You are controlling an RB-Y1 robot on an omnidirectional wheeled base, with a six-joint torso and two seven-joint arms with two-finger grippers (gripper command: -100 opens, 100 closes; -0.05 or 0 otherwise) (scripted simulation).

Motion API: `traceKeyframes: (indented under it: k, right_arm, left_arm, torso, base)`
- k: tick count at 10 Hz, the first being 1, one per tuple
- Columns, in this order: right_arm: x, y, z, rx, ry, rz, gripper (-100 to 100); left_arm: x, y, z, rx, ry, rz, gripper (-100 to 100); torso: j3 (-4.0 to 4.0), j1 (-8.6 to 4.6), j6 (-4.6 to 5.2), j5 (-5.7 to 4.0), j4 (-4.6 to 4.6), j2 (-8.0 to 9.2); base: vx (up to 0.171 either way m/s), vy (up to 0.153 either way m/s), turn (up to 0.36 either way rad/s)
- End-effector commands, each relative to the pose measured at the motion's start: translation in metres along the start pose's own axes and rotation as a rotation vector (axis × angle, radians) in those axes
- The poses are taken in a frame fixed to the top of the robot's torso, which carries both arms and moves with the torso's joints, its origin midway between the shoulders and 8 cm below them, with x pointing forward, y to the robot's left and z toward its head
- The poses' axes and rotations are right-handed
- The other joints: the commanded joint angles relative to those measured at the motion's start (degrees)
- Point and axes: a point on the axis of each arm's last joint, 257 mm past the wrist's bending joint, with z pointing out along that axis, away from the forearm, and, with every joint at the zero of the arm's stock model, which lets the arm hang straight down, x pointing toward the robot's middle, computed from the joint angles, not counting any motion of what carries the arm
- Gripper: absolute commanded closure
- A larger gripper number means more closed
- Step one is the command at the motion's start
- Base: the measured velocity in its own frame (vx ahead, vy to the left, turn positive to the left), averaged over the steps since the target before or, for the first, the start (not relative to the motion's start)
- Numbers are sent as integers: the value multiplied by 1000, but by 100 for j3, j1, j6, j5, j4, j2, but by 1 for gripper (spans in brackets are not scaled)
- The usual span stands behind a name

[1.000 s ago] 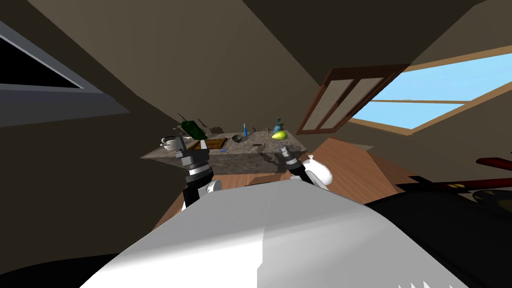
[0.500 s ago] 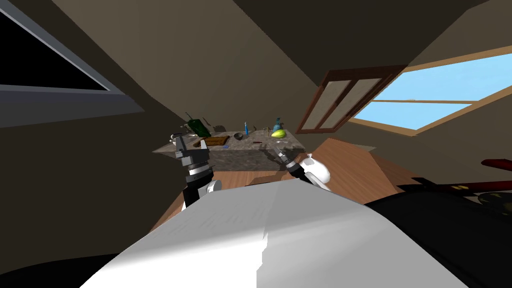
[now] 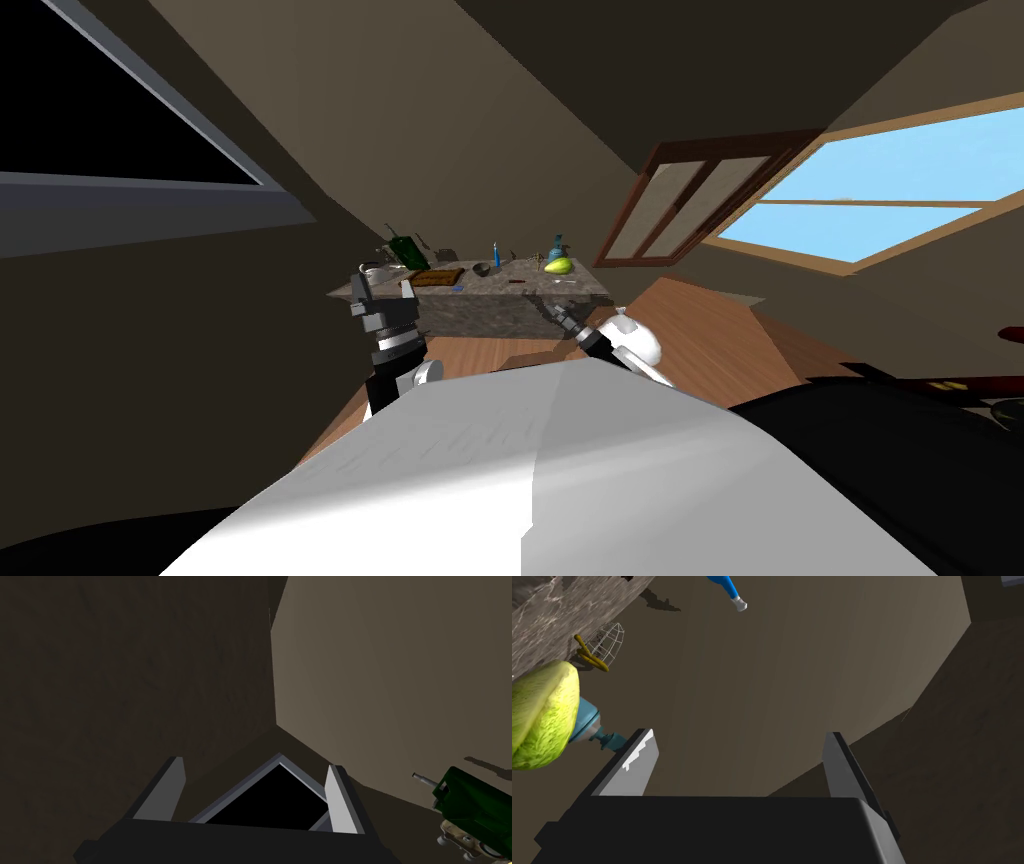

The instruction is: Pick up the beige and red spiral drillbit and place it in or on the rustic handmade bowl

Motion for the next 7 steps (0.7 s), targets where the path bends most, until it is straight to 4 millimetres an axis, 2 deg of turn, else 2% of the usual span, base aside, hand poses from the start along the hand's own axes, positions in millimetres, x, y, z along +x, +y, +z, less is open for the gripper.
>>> traceKeyframes:
  k: [1, 2, 4, 7]
  right_arm:
    - [18, -26, -10, 51, 73, -48, -100]
    - [18, -27, -11, 50, 84, -59, -100]
    - [40, -64, -31, 115, 197, -147, -100]
    - [48, -96, -52, 158, 293, -229, -100]
  left_arm:
    - [0, 0, 0, 0, 0, 0, 0]
    - [0, 0, 0, 0, 0, 0, 0]
    - [0, 0, 0, 0, 0, 0, 0]
    - [0, 0, 0, 0, 0, 0, 0]
  torso:
    - [0, 0, 0, 0, 0, 0]
    - [1, 3, -2, 0, 0, 4]
    - [-4, 4, -2, 1, -2, -6]
    - [-8, 12, -3, 3, -3, -13]
  base:
    - [-106, 13, 90]
    - [-80, 12, 60]
    - [-77, 31, 177]
    - [-52, 34, 83]
